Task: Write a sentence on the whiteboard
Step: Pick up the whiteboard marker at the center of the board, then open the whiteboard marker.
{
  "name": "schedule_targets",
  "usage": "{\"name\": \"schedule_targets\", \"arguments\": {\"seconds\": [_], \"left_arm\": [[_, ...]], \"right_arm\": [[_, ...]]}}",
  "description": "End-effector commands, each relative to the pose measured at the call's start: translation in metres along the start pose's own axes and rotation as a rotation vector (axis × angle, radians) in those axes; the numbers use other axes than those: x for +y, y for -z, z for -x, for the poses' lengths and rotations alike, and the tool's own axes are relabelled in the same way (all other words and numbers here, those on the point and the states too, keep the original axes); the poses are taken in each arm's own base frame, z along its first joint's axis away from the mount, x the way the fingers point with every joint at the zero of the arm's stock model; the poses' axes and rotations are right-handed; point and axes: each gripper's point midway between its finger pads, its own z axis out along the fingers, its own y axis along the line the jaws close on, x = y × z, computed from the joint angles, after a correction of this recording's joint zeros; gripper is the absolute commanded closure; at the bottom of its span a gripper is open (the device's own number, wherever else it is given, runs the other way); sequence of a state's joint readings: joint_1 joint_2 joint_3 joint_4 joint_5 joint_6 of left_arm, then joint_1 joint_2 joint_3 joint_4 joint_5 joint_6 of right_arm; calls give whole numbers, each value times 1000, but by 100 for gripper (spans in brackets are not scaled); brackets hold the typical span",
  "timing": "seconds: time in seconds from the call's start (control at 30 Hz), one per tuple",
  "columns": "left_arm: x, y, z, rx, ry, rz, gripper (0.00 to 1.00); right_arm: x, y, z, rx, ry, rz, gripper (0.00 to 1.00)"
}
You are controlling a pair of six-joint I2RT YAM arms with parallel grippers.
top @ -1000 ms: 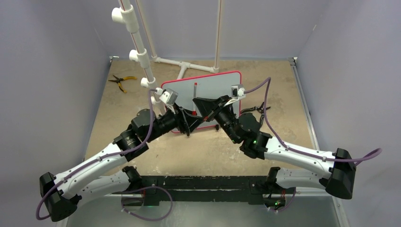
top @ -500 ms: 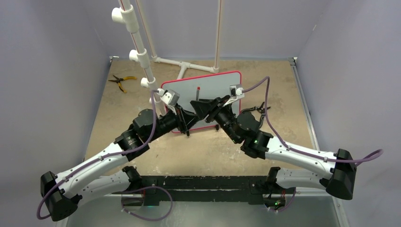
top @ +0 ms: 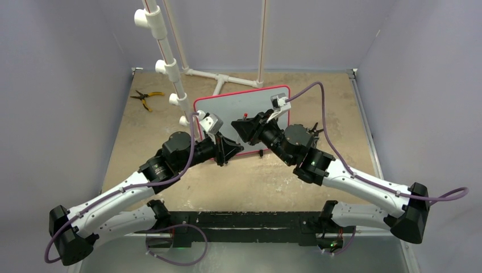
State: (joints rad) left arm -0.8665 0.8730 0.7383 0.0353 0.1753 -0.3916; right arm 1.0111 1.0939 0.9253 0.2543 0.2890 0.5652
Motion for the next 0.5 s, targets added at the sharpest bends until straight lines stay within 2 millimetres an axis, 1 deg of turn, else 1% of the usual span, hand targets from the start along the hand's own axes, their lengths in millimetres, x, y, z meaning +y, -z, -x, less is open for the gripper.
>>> {"name": "schedule_targets", "arguments": {"seconds": [0.0, 0.03, 0.1, 0.2, 0.3, 0.4, 0.47], "left_arm": [[-2, -2, 9, -30, -26, -7, 100], [-3, -2, 9, -31, -25, -14, 100], [-5, -3, 8, -30, -25, -28, 100], [-7, -3, 3, -11, -28, -41, 100], [-8, -4, -6, 25, -35, -57, 83], [-10, -4, -11, 48, -41, -75, 73], [-10, -4, -10, 46, -47, -77, 66]], "right_arm": [[20, 9, 15, 0, 17, 80, 76], [19, 9, 14, 4, 20, 79, 81], [16, 7, 11, 9, 20, 65, 99], [12, 7, 14, -8, 13, 44, 100], [13, 8, 17, -29, 14, 50, 100], [13, 7, 18, -27, 24, 51, 100], [12, 5, 17, -25, 29, 45, 100]]}}
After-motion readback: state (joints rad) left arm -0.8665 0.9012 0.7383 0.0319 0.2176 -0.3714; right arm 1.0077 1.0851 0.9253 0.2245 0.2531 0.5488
